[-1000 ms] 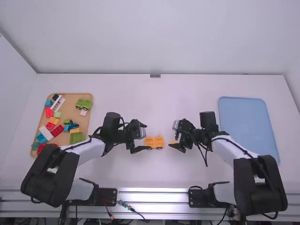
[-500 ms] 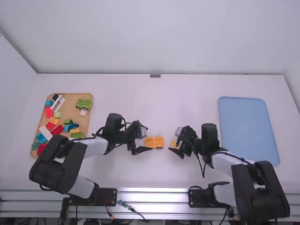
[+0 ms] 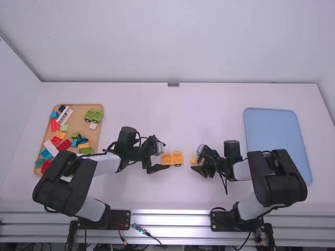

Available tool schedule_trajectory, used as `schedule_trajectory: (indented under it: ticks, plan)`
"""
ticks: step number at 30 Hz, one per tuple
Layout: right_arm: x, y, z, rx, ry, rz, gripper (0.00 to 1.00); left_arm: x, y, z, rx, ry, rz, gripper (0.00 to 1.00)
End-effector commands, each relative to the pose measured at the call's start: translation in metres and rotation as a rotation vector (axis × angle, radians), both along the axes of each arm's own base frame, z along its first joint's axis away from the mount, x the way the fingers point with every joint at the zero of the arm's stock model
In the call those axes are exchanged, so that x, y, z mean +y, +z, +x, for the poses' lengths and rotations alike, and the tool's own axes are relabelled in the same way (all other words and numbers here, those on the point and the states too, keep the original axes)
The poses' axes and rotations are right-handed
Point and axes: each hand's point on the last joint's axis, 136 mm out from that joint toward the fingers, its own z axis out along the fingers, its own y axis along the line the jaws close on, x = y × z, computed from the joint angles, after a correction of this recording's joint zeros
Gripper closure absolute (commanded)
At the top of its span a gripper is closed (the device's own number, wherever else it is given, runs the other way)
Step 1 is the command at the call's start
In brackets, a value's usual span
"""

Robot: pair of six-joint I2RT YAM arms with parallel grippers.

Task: Assemble lego blocks to make yellow taxi

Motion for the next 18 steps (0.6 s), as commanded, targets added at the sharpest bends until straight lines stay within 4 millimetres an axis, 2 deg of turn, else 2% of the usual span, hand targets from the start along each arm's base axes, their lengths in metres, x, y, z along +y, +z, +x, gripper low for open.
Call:
schedule_trajectory:
  ticks: [1, 3, 7, 14, 18]
  plan:
    - [0.0038, 0.0034, 0.0049, -0.013, 0.022, 0.021, 0.38, -0.0015, 0.0037, 0.0009, 0.005, -0.01, -0.015, 0.01]
    - [0.0031, 0.0034, 0.0049, -0.015, 0.02, 0.021, 0.47, -0.0011, 0.0028, 0.0006, 0.009, -0.008, -0.012, 0.01]
    - [0.0026, 0.0028, 0.0051, -0.019, 0.022, 0.015, 0.54, -0.0008, 0.0022, -0.0001, 0.007, -0.011, -0.01, 0.01]
    - [0.0043, -0.0033, 0.0042, -0.016, 0.026, -0.015, 0.47, -0.0009, 0.002, -0.0008, 0.01, -0.012, -0.01, 0.01]
    - [0.0007, -0.0056, 0.006, -0.014, 0.009, -0.032, 0.47, -0.0006, 0.0011, -0.0013, 0.012, -0.011, -0.008, 0.01]
